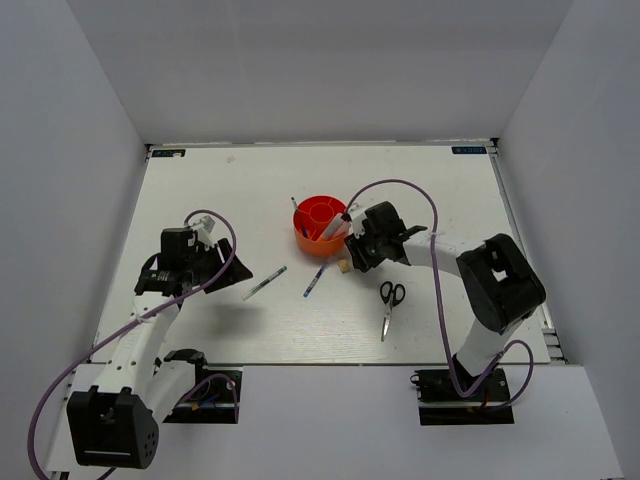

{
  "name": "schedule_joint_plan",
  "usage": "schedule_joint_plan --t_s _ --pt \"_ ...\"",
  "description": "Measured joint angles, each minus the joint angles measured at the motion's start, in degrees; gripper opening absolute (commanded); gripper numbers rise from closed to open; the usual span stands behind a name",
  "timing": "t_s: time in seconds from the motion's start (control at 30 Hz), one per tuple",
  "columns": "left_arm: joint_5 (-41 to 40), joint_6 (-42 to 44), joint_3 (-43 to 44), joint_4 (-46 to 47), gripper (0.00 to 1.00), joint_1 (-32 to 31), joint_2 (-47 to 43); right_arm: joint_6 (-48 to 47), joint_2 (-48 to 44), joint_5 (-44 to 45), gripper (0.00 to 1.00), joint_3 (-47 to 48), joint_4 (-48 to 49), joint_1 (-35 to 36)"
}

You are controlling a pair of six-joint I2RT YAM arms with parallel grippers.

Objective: Sort the stationery into containers
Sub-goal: Pick up the stationery from the center of the board, then place the stationery in the storage box.

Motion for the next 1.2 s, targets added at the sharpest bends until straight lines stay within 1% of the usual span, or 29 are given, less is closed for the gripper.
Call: schedule_joint_plan --t_s 0.07,0.13,0.17,0.2,0.27,0.4,0.5,0.6,0.67,0.8,0.9,1.0,1.1,1.2 --pt "0.1 0.0 0.0 0.0 0.68 0.1 -0.1 -0.3 -0.2 1.1 0.44 -1.0 2.0 0.4" --pt "0.1 0.0 0.0 0.0 0.68 0.1 -0.2 -0.5 -0.5 1.9 0.36 -1.8 3.1 0.6" --pt "0.1 0.0 0.0 0.0 0.68 0.1 -0.2 -0.7 -0.7 2.3 0.28 -2.1 3.6 0.7" --pt "0.1 0.0 0.0 0.0 0.68 0.1 -0.2 -0.8 -0.7 2.5 0.13 -2.3 3.8 0.7" --pt "0.1 0.0 0.0 0.0 0.68 0.1 -0.2 -1.0 -0.9 2.6 0.0 -2.3 4.0 0.6" --pt "0.1 0.2 0.0 0.0 0.68 0.1 -0.3 -1.3 -2.2 2.8 0.0 -3.0 3.6 0.6" --pt "0.1 0.2 0.0 0.0 0.68 0.1 -0.5 -2.8 -5.9 3.2 0.0 -4.2 -1.2 0.6" --pt "0.1 0.2 0.0 0.0 0.68 0.1 -0.5 -5.8 -10.0 4.8 0.0 -3.5 -5.6 0.3" --pt "0.1 0.2 -0.1 0.0 0.68 0.1 -0.5 -8.1 -11.8 6.9 0.0 -0.9 -8.6 0.2" --pt "0.1 0.2 -0.2 0.1 0.68 0.1 -0.5 -12.2 -12.1 11.1 0.0 7.1 -10.8 -1.0" --pt "0.2 0.2 -0.4 0.2 0.68 0.1 -0.5 -14.6 -9.5 12.2 0.0 14.0 -10.9 -1.8" --pt "0.2 0.2 -0.6 0.2 0.68 0.1 -0.5 -15.3 -3.6 11.2 0.0 21.9 -11.0 -2.4" --pt "0.2 0.4 -0.6 0.2 0.68 0.1 -0.5 -15.2 2.5 7.6 0.0 28.7 -10.6 -3.0" --pt "0.2 0.6 -0.6 0.2 0.68 0.1 -0.5 -14.8 6.9 2.8 0.0 32.3 -10.4 -3.5"
